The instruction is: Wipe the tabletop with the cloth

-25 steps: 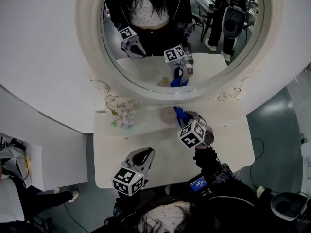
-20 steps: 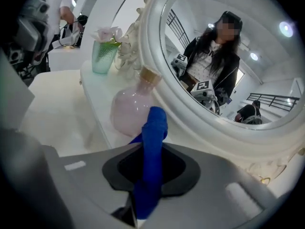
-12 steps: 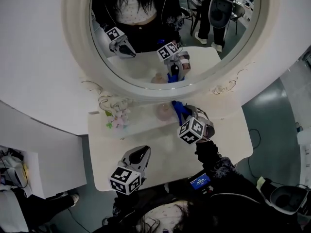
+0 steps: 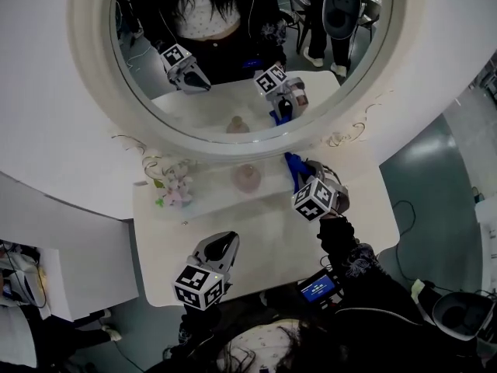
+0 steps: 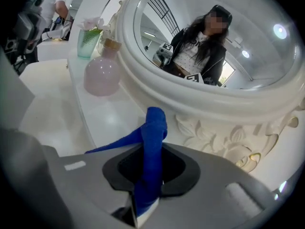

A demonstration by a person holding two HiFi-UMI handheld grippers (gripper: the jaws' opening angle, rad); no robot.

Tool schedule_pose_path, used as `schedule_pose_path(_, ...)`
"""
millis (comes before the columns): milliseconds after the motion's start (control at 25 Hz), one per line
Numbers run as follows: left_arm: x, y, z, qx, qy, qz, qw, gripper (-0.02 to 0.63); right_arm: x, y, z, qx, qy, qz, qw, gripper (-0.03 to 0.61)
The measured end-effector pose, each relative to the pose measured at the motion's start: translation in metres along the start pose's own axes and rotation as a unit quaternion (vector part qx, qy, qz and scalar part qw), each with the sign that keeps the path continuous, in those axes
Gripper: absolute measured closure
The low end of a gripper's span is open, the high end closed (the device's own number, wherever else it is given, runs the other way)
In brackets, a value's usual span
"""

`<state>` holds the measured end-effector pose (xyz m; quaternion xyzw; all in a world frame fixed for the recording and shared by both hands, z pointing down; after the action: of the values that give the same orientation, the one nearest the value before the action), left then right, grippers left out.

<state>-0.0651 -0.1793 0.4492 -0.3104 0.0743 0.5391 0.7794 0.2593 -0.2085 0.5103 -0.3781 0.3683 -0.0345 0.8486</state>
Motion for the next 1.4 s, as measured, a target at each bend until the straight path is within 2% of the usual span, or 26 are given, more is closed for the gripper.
schedule_pose_path(760, 0.069, -0.062, -0.006, -0.008, -0.034, 0.006, 0.9994, 0.612, 0.08, 0.012, 0.139, -0.075, -0.016, 0.052, 0.996, 0.506)
schedule_pose_path(1240, 0.106, -0.069, 0.009, 0.012, -0.026, -0.026, 0.9992, 0.613, 0.114, 0.016, 0.191, -0.092, -0.003, 0.069, 0.993, 0.506)
schedule_pose_path(1400, 0.119, -0.065, 0.02, 0.024, -0.021, -0.042, 0.9986, 0.614, 0.116, 0.016, 0.198, -0.078, 0.003, 0.07, 0.994, 0.506)
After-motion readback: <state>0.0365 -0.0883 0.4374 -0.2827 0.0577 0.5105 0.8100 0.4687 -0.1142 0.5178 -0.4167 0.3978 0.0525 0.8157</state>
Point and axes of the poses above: the fingertips, and each gripper's own axes: y backward along the fingers, x to its right, z out of its underside, the point moved 9 cm from there along y, backward along the fingers, and after that the axes turned 8 degrees about y, right-handed, at the moved point
